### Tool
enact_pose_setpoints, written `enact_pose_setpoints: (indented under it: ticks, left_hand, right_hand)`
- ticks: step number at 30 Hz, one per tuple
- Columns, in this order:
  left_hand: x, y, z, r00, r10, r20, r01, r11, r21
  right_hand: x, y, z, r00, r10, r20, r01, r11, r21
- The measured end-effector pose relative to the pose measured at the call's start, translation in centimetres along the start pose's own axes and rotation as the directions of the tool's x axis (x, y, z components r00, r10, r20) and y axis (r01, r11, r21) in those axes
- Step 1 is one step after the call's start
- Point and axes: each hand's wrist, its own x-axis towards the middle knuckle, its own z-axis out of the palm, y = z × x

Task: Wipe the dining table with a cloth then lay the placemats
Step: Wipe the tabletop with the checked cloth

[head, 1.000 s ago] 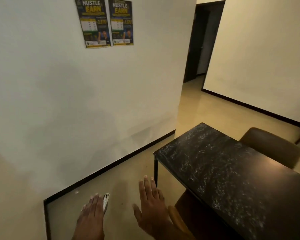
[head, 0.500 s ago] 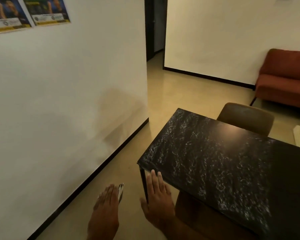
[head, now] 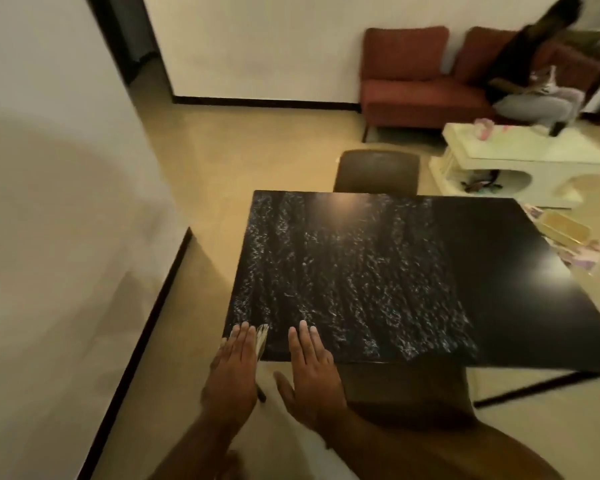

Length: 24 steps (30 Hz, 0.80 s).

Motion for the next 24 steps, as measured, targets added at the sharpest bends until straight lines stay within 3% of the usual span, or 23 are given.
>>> enact_pose_setpoints:
  ticks: [4,6,8,10,13,16,20,22,24]
  left_hand:
    - [5.3,0.0,-0.7,0.974,0.224,-0.017,-0.224,0.974,0.015]
    - [7.5,0.2,-1.0,0.946,0.325,0.018,-0.325,0.946,-0.001]
    - [9.1,0.8,-1.0,0.893,0.447,0.050,-0.445,0.895,-0.037]
    - [10.1,1.8,-0.6,0.817,0.572,0.077,-0.566,0.820,-0.079]
    - [10.8,3.6,0.5,0.725,0.678,0.123,-0.663,0.735,-0.142]
    - [11.0,6.0,1.7,0.642,0.753,0.144,-0.721,0.657,-0.221]
    - [11.4,9.1,1.9,0.524,0.808,0.269,-0.666,0.585,-0.463]
    - [11.8,10.3,2.2,0.411,0.847,0.337,-0.696,0.530,-0.484]
    - [12.5,11.4,2.7,0.353,0.860,0.367,-0.761,0.493,-0.423]
  right_hand:
    - [1.6,-2.0,-1.7,0.976,0.209,-0.056,-0.190,0.951,0.242]
    - [2.6,-3.4,-2.9,0.938,0.346,-0.002,-0.306,0.832,0.463]
    - [3.2,-4.8,-3.9,0.878,0.470,0.095,-0.381,0.563,0.733]
    - [3.5,-5.6,-4.9,0.802,0.576,0.160,-0.369,0.268,0.890]
    - [3.6,-5.6,-5.9,0.682,0.667,0.301,-0.290,-0.131,0.948]
    - [3.7,-4.0,-6.5,0.597,0.695,0.400,-0.130,-0.409,0.903]
    - [3.6,-1.5,-6.3,0.491,0.727,0.481,0.051,-0.575,0.817]
    - [3.0,0.3,-5.7,0.457,0.756,0.470,0.058,-0.552,0.832]
    - [2.3,2.8,-5.4,0.378,0.805,0.458,0.033,-0.506,0.862]
